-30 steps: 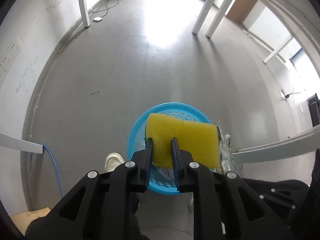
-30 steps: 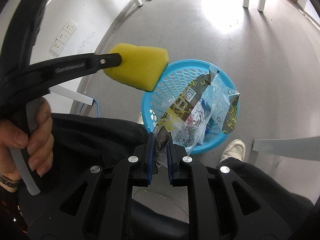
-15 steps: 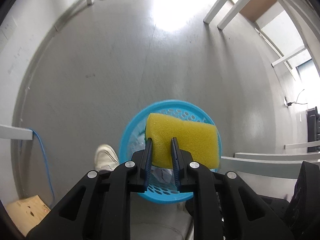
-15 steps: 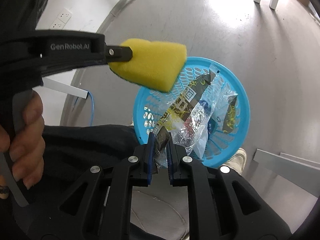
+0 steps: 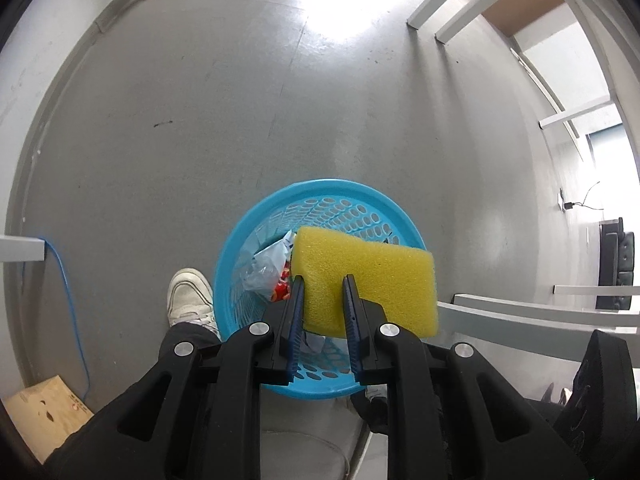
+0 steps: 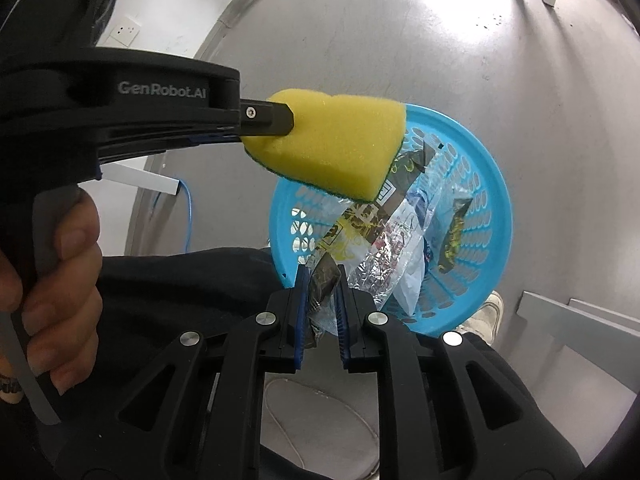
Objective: Collect trash
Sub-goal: 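Open the left tool and right tool to drop sponge and wrapper into the basket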
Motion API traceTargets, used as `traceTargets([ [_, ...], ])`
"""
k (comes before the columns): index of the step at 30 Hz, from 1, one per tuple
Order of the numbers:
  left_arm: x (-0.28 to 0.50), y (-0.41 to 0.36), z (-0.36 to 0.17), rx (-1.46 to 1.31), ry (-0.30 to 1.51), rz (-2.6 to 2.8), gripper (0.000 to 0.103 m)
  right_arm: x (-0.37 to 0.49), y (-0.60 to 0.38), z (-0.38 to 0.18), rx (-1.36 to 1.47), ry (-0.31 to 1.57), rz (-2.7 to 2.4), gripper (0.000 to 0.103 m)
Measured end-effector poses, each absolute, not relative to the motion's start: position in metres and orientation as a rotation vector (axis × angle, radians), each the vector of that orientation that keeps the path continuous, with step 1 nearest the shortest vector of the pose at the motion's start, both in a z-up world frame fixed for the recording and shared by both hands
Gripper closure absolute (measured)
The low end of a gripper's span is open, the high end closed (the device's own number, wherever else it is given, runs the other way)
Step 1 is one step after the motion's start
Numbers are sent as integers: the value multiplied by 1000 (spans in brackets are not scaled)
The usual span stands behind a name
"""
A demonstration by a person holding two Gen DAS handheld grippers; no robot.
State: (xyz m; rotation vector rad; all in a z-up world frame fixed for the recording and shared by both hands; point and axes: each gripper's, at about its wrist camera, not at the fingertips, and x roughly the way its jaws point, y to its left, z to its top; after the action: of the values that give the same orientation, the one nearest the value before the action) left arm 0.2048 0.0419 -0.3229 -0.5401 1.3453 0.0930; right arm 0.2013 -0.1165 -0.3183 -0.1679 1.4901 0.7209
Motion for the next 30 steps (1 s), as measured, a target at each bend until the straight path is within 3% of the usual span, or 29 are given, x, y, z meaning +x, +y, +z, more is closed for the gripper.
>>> traceTargets([
  [3,209,43,-327,-565,1348,57,80,200,-113,-318,-176,1490,722,82],
  [4,210,41,-328,-574,1357,41,72,200,-114,-318,-179,1486,718,72],
  [5,211,39,-330,-577,1366,31,54,200,-115,-318,-177,1482,712,67],
  [6,211,39,-330,-567,1368,38,50,201,-116,-318,-173,1482,707,67],
  [22,205,39,-315,-489,1326,133,53,193,-122,-312,-186,1462,652,66],
  [30,174,46,-292,-460,1265,187,53,176,-138,-282,-196,1384,613,66],
])
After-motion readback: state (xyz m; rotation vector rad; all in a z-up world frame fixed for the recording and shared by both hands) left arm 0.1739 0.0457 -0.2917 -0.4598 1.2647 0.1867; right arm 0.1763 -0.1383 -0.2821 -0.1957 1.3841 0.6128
